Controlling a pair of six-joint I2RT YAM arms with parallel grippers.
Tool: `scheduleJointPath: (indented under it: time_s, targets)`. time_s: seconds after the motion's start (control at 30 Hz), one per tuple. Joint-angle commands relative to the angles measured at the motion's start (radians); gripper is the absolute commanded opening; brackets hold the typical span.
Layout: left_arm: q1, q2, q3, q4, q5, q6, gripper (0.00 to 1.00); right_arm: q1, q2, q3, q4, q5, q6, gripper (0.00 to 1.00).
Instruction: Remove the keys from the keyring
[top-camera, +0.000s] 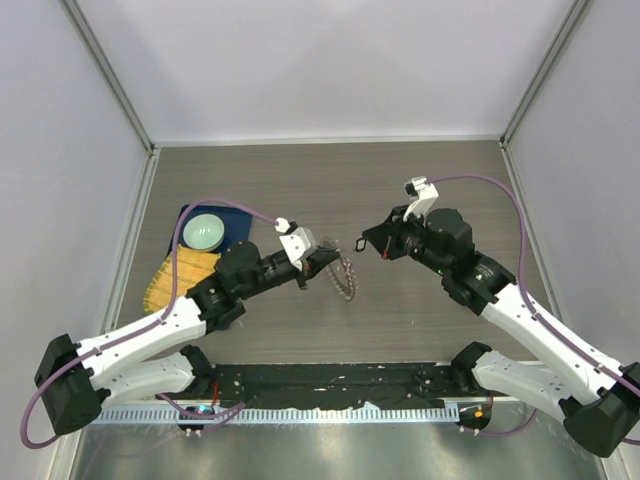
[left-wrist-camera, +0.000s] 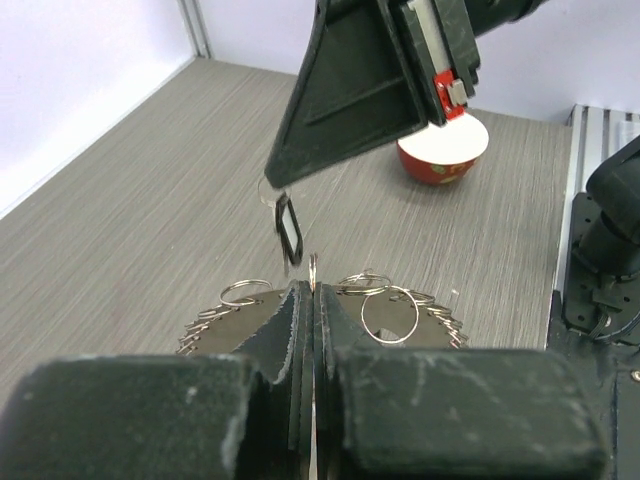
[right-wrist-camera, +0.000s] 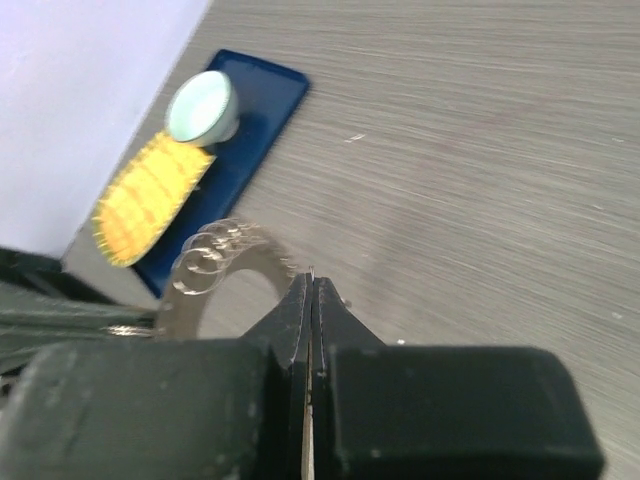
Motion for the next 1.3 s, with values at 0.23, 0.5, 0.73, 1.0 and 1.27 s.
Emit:
scheduleJointPath:
  time_s: [0.23, 0.5, 0.73, 1.0, 1.27]
  targets:
    - [0.012, -0.098, -0.073, -0.035, -0.073, -0.022, 0.00, -0.067, 0.139, 0.014, -0.157, 0.374, 0.008, 0.01]
    - [0.012, -0.105, -0.094, -0.101, -0.161, -0.059, 0.00, -0.132, 0.280, -0.011, -0.158, 0.417, 0.059, 0.01]
    - [0.013, -0.118, -0.116, -0.098, -0.194, -0.076, 0.00, -0.156, 0.355, -0.069, -0.094, 0.433, 0.086, 0.01]
    - [0.015, -0.048, -0.108, -0.113, -0.284, -0.105, 0.00, -0.215, 0.484, 0.027, -0.091, 0.396, 0.024, 0.38]
    - [0.119, 0.186, -0.004, -0.136, -0.298, -0.157, 0.00, -0.209, 0.303, 0.052, -0.145, 0.345, -0.011, 0.95]
